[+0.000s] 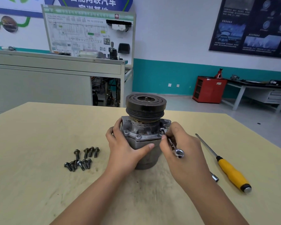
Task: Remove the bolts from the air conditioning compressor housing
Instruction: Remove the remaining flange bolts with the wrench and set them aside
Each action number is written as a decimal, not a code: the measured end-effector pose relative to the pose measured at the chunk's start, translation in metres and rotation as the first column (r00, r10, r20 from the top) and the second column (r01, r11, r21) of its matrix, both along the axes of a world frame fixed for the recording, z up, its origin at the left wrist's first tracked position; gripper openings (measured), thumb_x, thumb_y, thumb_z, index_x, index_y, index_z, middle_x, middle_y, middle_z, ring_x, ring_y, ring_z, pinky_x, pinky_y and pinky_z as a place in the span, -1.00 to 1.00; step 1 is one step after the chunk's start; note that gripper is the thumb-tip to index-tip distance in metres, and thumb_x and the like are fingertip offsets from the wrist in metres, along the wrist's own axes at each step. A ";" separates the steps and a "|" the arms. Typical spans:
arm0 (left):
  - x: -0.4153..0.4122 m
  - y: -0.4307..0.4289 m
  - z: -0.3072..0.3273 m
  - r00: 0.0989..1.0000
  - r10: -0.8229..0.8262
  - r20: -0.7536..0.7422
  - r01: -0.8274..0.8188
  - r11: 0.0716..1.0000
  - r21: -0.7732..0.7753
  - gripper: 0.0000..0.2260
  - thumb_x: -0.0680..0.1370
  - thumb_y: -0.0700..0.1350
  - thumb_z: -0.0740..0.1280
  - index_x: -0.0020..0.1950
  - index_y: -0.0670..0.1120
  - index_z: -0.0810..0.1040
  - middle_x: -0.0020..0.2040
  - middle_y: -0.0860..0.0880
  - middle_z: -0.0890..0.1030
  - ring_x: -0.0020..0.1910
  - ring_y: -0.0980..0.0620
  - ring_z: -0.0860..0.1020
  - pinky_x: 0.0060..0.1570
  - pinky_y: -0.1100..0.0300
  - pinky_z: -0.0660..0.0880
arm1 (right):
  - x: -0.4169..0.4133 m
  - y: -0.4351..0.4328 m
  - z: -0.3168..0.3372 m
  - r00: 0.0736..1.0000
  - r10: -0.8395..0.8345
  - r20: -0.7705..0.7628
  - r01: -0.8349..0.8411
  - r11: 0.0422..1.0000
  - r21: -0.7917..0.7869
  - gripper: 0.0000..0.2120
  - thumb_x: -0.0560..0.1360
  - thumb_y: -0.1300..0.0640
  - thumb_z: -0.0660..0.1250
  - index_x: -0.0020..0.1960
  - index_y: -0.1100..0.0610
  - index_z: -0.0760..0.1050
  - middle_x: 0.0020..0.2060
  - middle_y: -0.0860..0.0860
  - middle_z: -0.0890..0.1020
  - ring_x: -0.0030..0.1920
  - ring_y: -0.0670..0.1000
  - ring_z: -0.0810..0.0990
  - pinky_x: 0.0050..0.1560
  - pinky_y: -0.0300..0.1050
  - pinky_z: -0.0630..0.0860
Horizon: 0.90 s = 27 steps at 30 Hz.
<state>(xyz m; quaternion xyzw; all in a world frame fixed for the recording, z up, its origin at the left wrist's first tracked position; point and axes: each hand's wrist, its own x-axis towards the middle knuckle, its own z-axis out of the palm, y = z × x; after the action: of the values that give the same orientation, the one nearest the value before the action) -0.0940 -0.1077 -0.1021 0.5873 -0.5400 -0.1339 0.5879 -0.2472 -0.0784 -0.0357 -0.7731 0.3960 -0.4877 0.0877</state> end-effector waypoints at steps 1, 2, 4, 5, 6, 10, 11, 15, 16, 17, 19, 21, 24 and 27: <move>0.000 0.000 0.000 1.000 0.000 0.001 0.000 1.000 -0.002 0.04 0.20 0.16 0.58 0.48 0.19 -0.03 0.33 0.12 0.06 0.32 0.19 0.18 0.32 0.26 0.18 | 0.000 0.000 0.003 1.000 0.002 0.004 -0.002 1.000 0.009 -0.68 0.51 0.24 0.26 -0.30 -0.02 0.21 -0.53 -0.12 0.37 -0.36 -0.13 0.43 -0.38 -0.24 0.29; 0.000 -0.001 0.000 1.000 0.000 0.002 0.000 1.000 -0.004 0.04 0.19 0.16 0.58 0.47 0.19 -0.02 0.33 0.12 0.07 0.31 0.20 0.17 0.32 0.27 0.17 | 0.000 0.000 0.005 1.000 0.001 0.011 -0.001 1.000 0.015 -0.68 0.50 0.24 0.27 -0.31 -0.02 0.22 -0.53 -0.12 0.39 -0.37 -0.14 0.43 -0.38 -0.25 0.30; 0.000 -0.001 0.000 1.000 0.000 0.003 0.000 1.000 -0.004 0.04 0.19 0.16 0.58 0.47 0.19 -0.02 0.33 0.11 0.07 0.32 0.19 0.17 0.33 0.26 0.17 | 0.000 0.000 0.008 1.000 -0.008 0.019 0.007 1.000 0.019 -0.71 0.47 0.23 0.28 -0.32 0.00 0.25 -0.51 -0.08 0.42 -0.36 -0.11 0.43 -0.38 -0.23 0.30; 0.000 -0.001 0.000 1.000 0.001 0.001 -0.001 1.000 -0.002 0.04 0.19 0.16 0.58 0.47 0.20 -0.03 0.34 0.11 0.06 0.31 0.19 0.18 0.33 0.26 0.18 | -0.001 -0.001 0.009 1.000 -0.009 0.026 0.008 1.000 0.023 -0.73 0.47 0.23 0.29 -0.32 0.02 0.28 -0.50 -0.07 0.43 -0.36 -0.10 0.43 -0.39 -0.24 0.31; 0.001 -0.001 -0.001 1.000 0.003 0.000 -0.003 1.000 -0.002 0.04 0.19 0.17 0.58 0.47 0.21 -0.03 0.33 0.12 0.06 0.30 0.20 0.18 0.32 0.27 0.18 | -0.002 -0.002 0.009 0.999 -0.004 0.046 0.003 0.999 0.034 -0.75 0.46 0.24 0.30 -0.32 0.03 0.30 -0.49 -0.05 0.45 -0.38 -0.09 0.45 -0.40 -0.25 0.34; 0.001 -0.001 -0.001 1.000 0.008 0.000 -0.008 1.000 -0.009 0.03 0.18 0.17 0.56 0.47 0.20 -0.02 0.25 0.18 0.04 0.25 0.23 0.17 0.26 0.33 0.15 | -0.014 -0.010 0.010 0.959 0.062 0.275 -0.119 0.974 0.194 -0.85 0.44 0.34 0.29 -0.29 0.20 0.45 -0.42 0.14 0.59 -0.33 0.15 0.60 -0.25 0.12 0.57; 0.000 -0.001 -0.001 1.000 0.007 -0.002 -0.007 1.000 -0.010 0.03 0.18 0.17 0.56 0.47 0.20 -0.02 0.24 0.18 0.04 0.24 0.24 0.17 0.26 0.33 0.14 | -0.017 -0.013 0.010 0.937 0.085 0.340 -0.168 0.960 0.225 -0.86 0.44 0.39 0.28 -0.28 0.25 0.46 -0.41 0.15 0.61 -0.35 0.12 0.61 -0.28 0.07 0.59; 0.000 -0.001 -0.001 1.000 0.003 -0.004 -0.003 1.000 -0.007 0.03 0.16 0.20 0.54 0.45 0.23 -0.02 0.23 0.21 0.04 0.19 0.33 0.15 0.26 0.35 0.13 | -0.032 -0.024 0.009 0.828 0.143 0.542 -0.352 0.884 0.306 -0.85 0.46 0.47 0.23 -0.26 0.33 0.46 -0.41 0.20 0.64 -0.40 0.11 0.64 -0.39 -0.19 0.56; 0.000 -0.001 0.000 1.000 0.004 -0.006 -0.004 1.000 -0.004 0.03 0.16 0.21 0.53 0.45 0.24 -0.02 0.23 0.22 0.04 0.18 0.33 0.14 0.26 0.35 0.12 | -0.036 -0.028 0.010 0.790 0.146 0.595 -0.406 0.852 0.331 -0.84 0.47 0.48 0.22 -0.25 0.32 0.46 -0.40 0.23 0.64 -0.40 0.14 0.64 -0.39 -0.19 0.56; -0.001 -0.001 0.000 1.000 0.005 -0.006 -0.005 1.000 -0.003 0.03 0.15 0.22 0.53 0.45 0.24 -0.03 0.23 0.22 0.03 0.18 0.33 0.14 0.26 0.35 0.12 | -0.039 -0.032 0.011 0.747 0.144 0.649 -0.465 0.810 0.356 -0.83 0.48 0.47 0.21 -0.24 0.32 0.46 -0.39 0.26 0.63 -0.40 0.16 0.64 -0.40 -0.18 0.56; 0.000 -0.001 -0.001 1.000 0.007 -0.002 -0.007 1.000 -0.002 0.02 0.16 0.23 0.52 0.44 0.26 -0.04 0.21 0.25 0.02 0.19 0.32 0.14 0.26 0.35 0.12 | -0.044 -0.041 0.013 0.666 0.114 0.737 -0.569 0.716 0.404 -0.82 0.48 0.47 0.17 -0.23 0.32 0.46 -0.40 0.27 0.61 -0.42 0.15 0.62 -0.43 -0.18 0.54; 0.000 -0.001 -0.001 1.000 0.001 -0.005 -0.001 1.000 0.003 0.01 0.16 0.23 0.52 0.43 0.29 -0.05 0.19 0.27 0.02 0.18 0.31 0.16 0.25 0.36 0.13 | -0.046 -0.051 0.015 0.630 0.057 0.775 -0.615 0.646 0.452 -0.82 0.48 0.45 0.15 -0.23 0.31 0.46 -0.45 0.22 0.58 -0.48 0.08 0.57 -0.47 -0.22 0.50; 0.000 -0.001 -0.001 1.000 -0.009 -0.005 0.009 1.000 0.010 0.01 0.17 0.23 0.52 0.43 0.28 -0.05 0.21 0.25 0.03 0.23 0.26 0.17 0.27 0.34 0.14 | -0.045 -0.066 0.018 0.635 -0.018 0.772 -0.629 0.569 0.531 -0.84 0.50 0.37 0.18 -0.22 0.28 0.47 -0.49 0.09 0.50 -0.53 -0.05 0.45 -0.53 -0.29 0.40; 0.001 -0.001 -0.001 1.000 -0.004 0.005 0.004 1.000 0.016 0.03 0.18 0.21 0.54 0.46 0.24 -0.05 0.26 0.21 0.04 0.29 0.20 0.17 0.29 0.31 0.14 | -0.039 -0.079 0.018 0.626 -0.061 0.777 -0.633 0.543 0.552 -0.85 0.55 0.29 0.22 -0.19 0.26 0.48 -0.50 0.02 0.46 -0.53 -0.12 0.40 -0.53 -0.35 0.35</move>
<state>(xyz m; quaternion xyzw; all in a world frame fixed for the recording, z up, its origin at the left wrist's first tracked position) -0.0935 -0.1084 -0.1028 0.5912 -0.5416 -0.1381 0.5815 -0.2866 -0.1569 -0.0177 -0.4494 0.3519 -0.4954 0.6548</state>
